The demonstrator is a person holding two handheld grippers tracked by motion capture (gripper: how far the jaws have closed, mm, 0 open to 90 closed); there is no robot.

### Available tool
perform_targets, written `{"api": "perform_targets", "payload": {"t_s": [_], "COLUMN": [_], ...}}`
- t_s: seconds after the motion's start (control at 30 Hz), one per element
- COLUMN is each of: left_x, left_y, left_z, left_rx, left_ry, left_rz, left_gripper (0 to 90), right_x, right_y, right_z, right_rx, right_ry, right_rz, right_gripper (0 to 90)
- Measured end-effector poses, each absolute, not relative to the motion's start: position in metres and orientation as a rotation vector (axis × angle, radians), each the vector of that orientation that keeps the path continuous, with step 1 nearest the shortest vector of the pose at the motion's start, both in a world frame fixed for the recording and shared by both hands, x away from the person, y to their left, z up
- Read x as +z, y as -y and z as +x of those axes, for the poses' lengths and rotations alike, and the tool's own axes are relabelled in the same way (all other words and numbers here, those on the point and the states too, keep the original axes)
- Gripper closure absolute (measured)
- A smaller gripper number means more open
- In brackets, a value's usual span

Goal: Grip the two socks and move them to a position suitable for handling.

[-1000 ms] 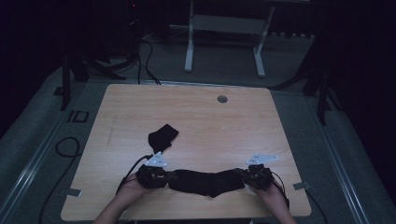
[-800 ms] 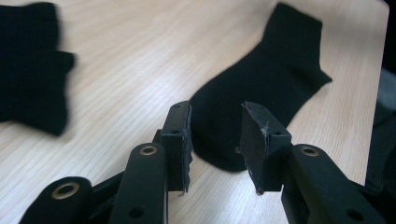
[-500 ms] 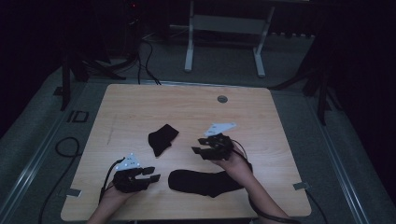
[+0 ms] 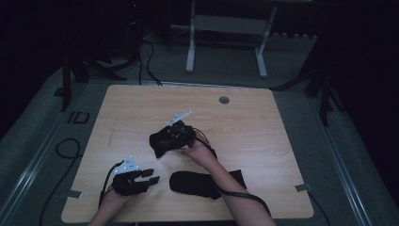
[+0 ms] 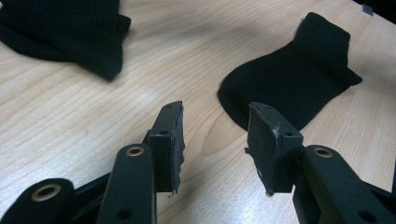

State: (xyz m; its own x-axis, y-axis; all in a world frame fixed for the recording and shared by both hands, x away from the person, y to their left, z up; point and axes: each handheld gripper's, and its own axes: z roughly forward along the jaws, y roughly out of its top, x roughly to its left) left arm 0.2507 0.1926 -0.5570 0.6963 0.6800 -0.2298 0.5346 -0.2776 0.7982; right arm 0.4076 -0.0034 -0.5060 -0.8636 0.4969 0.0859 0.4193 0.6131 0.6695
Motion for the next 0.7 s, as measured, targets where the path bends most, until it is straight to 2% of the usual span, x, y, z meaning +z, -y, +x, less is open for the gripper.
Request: {"api": "perform_targets", "payload": {"t_s": [0.07,0.17,0.2,0.3,0.5,0.6,0.63,0.67,0.7], "left_x": [-0.556,-0.555,-0.555,-0.556,-0.556,-0.556,-0.557,-0.557,-0.557], "left_y": [-0.193,-0.194,-0.196,-0.197,-0.197,-0.197,-0.198,-0.198,-0.197], "left_z": [0.25,0.25,0.249,0.25,0.25,0.25,0.25,0.251,0.251], "left_rx": [0.191,0.198,0.208,0.205,0.207,0.21,0.206,0.207,0.206], "left_ry": [-0.933,-0.932,-0.941,-0.949,-0.958,-0.961,-0.963,-0.965,-0.97], "left_rz": [1.951,1.95,1.944,1.944,1.944,1.942,1.94,1.94,1.94], "left_gripper": [56.2,53.1,53.0,51.0,49.5,49.5,49.5,49.5,49.5], "right_x": [-0.517,-0.521,-0.53,-0.538,-0.553,-0.555,-0.555,-0.554,-0.554], "right_y": [-0.01,-0.014,-0.023,-0.03,-0.042,-0.042,-0.042,-0.04,-0.038], "right_z": [0.417,0.42,0.428,0.434,0.434,0.432,0.432,0.432,0.431], "right_rx": [1.049,1.029,1.002,0.985,0.887,0.888,0.888,0.895,0.911], "right_ry": [-2.719,-2.71,-2.697,-2.702,-2.711,-2.692,-2.692,-2.697,-2.695], "right_rz": [0.811,0.819,0.847,0.88,0.861,0.83,0.83,0.832,0.839], "right_gripper": [32.5,31.6,27.1,24.0,23.7,34.1,34.1,40.2,52.2]}}
